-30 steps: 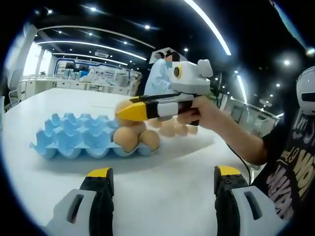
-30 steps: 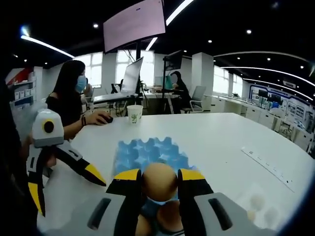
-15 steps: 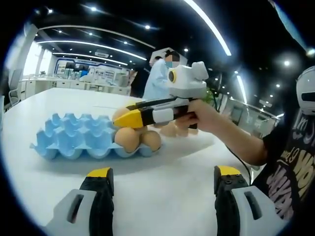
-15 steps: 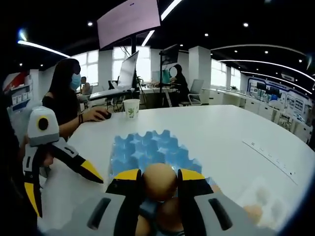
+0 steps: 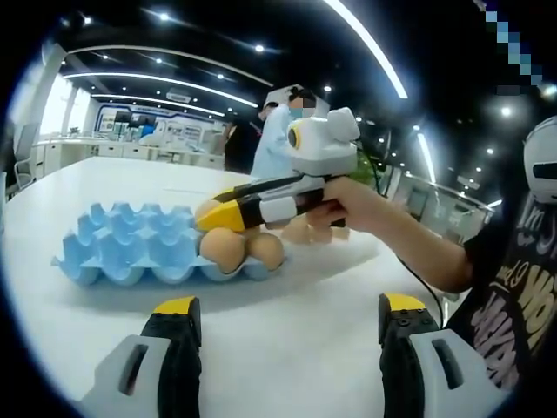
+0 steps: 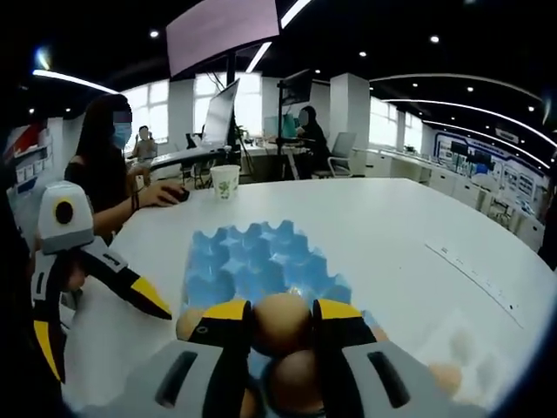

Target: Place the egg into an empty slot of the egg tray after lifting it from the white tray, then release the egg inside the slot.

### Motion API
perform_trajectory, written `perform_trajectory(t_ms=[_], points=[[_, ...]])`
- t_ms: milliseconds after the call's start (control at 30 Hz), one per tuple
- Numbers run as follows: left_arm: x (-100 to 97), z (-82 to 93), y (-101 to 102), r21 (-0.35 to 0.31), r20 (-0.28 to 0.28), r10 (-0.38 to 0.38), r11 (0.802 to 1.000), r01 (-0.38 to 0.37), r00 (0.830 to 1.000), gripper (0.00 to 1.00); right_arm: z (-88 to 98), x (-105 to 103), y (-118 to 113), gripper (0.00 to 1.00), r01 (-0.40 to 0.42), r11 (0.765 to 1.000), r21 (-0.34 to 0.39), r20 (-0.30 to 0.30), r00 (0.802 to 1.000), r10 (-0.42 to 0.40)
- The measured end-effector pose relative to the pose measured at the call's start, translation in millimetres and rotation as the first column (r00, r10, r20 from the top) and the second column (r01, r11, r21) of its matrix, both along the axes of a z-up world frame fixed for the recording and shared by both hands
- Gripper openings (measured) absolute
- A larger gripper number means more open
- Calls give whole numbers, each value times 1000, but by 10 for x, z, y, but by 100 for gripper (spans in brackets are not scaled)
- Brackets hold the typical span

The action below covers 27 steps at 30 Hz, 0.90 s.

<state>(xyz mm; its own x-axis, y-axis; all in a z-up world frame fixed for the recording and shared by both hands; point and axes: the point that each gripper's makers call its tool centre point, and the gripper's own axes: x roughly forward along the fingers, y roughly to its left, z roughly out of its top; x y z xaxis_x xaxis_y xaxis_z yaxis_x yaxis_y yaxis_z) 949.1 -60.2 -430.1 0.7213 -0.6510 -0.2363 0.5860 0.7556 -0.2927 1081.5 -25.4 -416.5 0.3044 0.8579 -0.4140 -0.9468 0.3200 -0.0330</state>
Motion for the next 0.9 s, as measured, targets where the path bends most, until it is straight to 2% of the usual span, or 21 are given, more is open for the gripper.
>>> perform_trajectory(t_ms=[300, 433, 733, 900], points=[[-23, -1, 4, 5, -3, 8, 1000, -8, 1000, 85, 17, -34, -19, 29, -5, 1000, 6, -14, 1000, 5], [-21, 40, -16, 6, 6, 8, 1000, -8, 1000, 85, 85, -88, -29, 31, -2, 998, 58, -74, 997, 6], [-8, 93, -70, 14, 23, -3, 1000, 3, 1000, 85, 217, -132, -159, 31, 2, 997, 73, -40, 999, 1], [0, 122, -118, 17, 30, -12, 1000, 11, 999, 85, 285, -115, -304, 31, 20, 996, 84, -24, 1000, -18]])
